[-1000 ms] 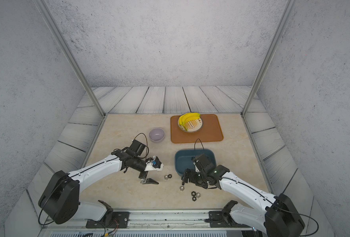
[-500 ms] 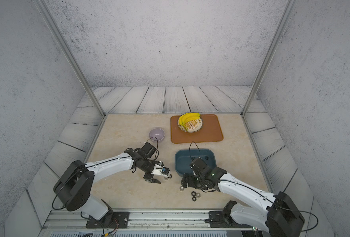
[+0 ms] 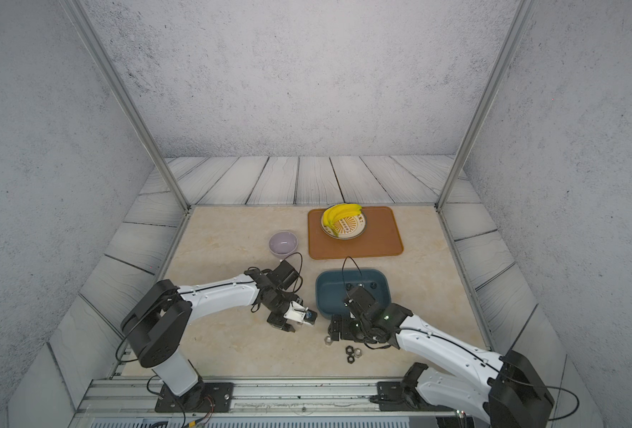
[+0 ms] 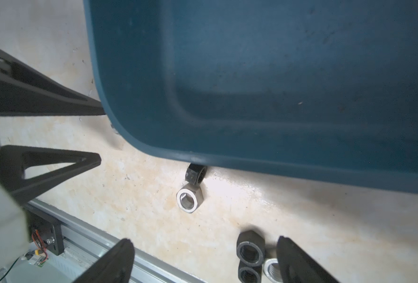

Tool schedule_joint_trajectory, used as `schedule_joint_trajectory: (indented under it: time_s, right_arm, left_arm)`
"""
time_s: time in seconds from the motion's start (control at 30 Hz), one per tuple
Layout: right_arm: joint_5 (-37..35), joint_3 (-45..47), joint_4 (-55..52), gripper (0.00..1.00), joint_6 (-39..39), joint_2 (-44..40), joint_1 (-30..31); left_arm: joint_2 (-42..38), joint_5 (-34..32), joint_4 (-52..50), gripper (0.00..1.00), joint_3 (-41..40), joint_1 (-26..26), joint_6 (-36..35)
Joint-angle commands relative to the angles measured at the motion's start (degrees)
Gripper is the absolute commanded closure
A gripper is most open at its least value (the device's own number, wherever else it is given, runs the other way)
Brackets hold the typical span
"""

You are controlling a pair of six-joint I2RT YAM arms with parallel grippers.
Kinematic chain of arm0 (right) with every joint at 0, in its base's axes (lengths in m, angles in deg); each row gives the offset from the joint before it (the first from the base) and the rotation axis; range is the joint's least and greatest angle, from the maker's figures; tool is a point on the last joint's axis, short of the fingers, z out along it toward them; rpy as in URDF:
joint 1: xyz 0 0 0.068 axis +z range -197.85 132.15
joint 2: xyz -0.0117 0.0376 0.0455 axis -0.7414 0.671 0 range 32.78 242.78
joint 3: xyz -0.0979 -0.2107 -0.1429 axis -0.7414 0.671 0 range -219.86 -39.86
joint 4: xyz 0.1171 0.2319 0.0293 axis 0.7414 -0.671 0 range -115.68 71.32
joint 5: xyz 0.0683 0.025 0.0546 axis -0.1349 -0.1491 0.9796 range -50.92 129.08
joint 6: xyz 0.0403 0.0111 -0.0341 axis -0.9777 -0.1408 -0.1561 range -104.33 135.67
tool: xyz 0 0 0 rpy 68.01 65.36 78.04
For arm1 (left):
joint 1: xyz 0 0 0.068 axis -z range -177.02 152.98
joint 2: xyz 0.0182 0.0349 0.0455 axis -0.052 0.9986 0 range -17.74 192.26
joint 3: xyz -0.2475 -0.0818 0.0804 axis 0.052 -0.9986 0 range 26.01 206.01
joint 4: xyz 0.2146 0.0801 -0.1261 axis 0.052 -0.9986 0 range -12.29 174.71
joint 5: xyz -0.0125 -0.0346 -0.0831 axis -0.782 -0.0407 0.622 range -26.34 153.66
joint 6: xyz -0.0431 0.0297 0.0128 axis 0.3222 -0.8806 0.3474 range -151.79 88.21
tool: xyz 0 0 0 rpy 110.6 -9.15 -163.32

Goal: Put the nuts on the desktop into the storage box
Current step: Pick up the nut from the center of the board.

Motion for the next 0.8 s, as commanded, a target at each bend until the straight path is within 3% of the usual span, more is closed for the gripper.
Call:
schedule_joint_trajectory:
  time_s: [0.0,0.2,0.33,0.77]
  right_arm:
    - [-2.55,-0.51,-1.85,0.05,-0.09,-1.18,0.34]
    - [-2.74,-0.87,-2.37,0.05,-0.08,-1.62,0.37]
    - [-2.74,-0.80,-2.29,0.05,-0.29,-1.67,0.43]
    - [-2.65,-0.59,-2.46,0.05,-1.31,-2.38,0.39]
  left_arm:
    - [1.92,-2.50,-2.98,0.40,2.23,0.80,2.68]
    - [3.54,-3.50,-3.91,0.45,3.39,1.48,3.71]
    - [4.29,-3.99,-5.00,0.58,3.74,2.10,3.84]
    - [4.51,-5.12,-5.42,0.54,3.34,5.46,5.14]
